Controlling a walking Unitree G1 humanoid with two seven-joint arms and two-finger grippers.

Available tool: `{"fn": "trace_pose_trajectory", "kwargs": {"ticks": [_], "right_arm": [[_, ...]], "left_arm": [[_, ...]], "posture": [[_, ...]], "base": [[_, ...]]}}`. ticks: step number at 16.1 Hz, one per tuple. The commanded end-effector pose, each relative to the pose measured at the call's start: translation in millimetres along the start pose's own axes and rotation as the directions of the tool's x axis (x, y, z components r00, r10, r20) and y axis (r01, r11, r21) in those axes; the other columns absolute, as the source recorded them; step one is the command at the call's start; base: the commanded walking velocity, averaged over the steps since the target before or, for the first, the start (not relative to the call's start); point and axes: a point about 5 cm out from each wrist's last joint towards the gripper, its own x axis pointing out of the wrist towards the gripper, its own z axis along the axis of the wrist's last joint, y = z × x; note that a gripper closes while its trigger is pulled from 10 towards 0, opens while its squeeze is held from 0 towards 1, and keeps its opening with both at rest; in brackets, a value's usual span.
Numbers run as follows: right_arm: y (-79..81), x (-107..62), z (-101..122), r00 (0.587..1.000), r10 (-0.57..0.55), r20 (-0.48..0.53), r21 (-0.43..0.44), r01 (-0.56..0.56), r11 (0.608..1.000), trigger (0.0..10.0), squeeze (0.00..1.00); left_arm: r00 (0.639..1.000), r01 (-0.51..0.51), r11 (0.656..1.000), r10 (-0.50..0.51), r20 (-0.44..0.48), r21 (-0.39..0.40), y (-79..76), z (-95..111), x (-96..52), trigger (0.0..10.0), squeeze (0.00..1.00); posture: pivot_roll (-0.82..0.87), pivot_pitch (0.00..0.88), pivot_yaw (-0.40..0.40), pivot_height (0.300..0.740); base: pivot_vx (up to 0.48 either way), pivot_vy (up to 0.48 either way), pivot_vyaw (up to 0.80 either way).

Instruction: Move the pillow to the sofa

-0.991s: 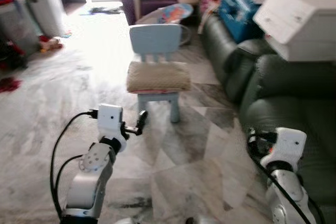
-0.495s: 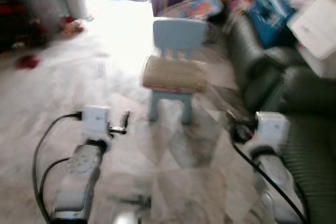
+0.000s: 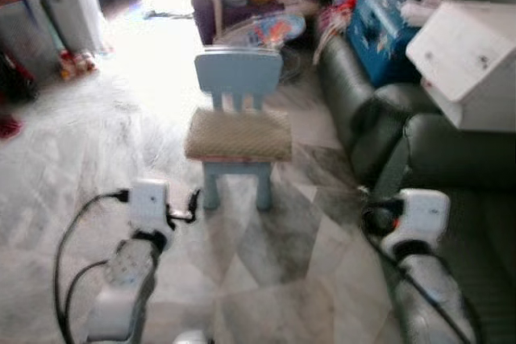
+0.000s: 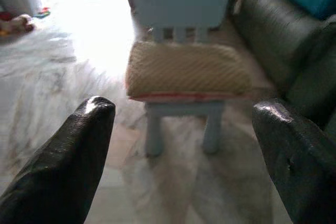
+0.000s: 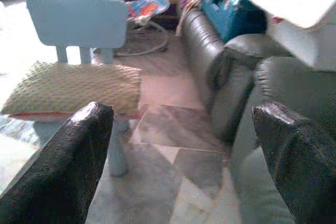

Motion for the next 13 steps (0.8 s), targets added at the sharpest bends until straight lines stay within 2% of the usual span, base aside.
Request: {"fn": "trace_pose_trajectory", "kwargs": {"ticks": [1,3,4,5,9,11,13], "right_arm": [[-3.0,1.9,2,1.000,-0.004,0.019,-0.011,0.005,1.000,10.0,0.00],[-1.0,3.4,2,1.000,0.007,0.025,-0.006,-0.007,1.000,10.0,0.00],[-1.0,3.4,3,0.999,0.021,0.029,-0.001,-0.021,1.000,10.0,0.00],[-2.2,2.8,2,0.999,0.021,0.029,-0.003,-0.021,1.000,10.0,0.00],[-3.6,3.1,0,0.999,0.031,0.026,-0.015,-0.031,0.999,10.0,0.00],[-1.3,4.6,1,0.999,0.036,0.031,-0.015,-0.036,0.999,10.0,0.00],[-2.5,6.4,1,0.999,0.025,0.031,-0.019,-0.024,1.000,10.0,0.00]], "left_arm": [[0.999,0.003,1.000,-0.005,0.043,0.029,-2.3,9,6.0,10.0,0.00],[0.999,-0.023,0.999,0.022,0.043,0.043,2.7,9,7.5,10.0,0.00],[0.997,-0.062,0.995,0.057,0.055,0.083,12.0,11,6.9,10.0,0.00],[0.996,-0.069,0.993,0.063,0.057,0.098,14.4,12,6.3,10.0,0.00],[0.997,-0.067,0.993,0.062,0.056,0.099,15.5,11,7.6,10.0,0.00],[0.998,-0.039,0.994,0.034,0.058,0.101,10.5,11,12.0,10.0,0.00],[0.998,-0.039,0.995,0.033,0.055,0.096,10.0,11,14.3,10.0,0.00]], "posture": [[-0.01,0.000,-0.039,0.740],[-0.01,0.000,-0.037,0.740],[0.00,0.000,-0.031,0.740],[0.00,0.000,-0.031,0.740],[0.00,0.000,-0.026,0.740],[-0.01,0.000,-0.023,0.740],[-0.01,0.000,-0.019,0.740]], "base": [[0.390,0.000,0.00],[0.394,0.000,0.00],[0.390,0.000,0.00],[0.390,0.000,0.40],[0.395,0.000,0.66],[0.431,0.000,0.53],[0.439,0.000,0.00]]}}
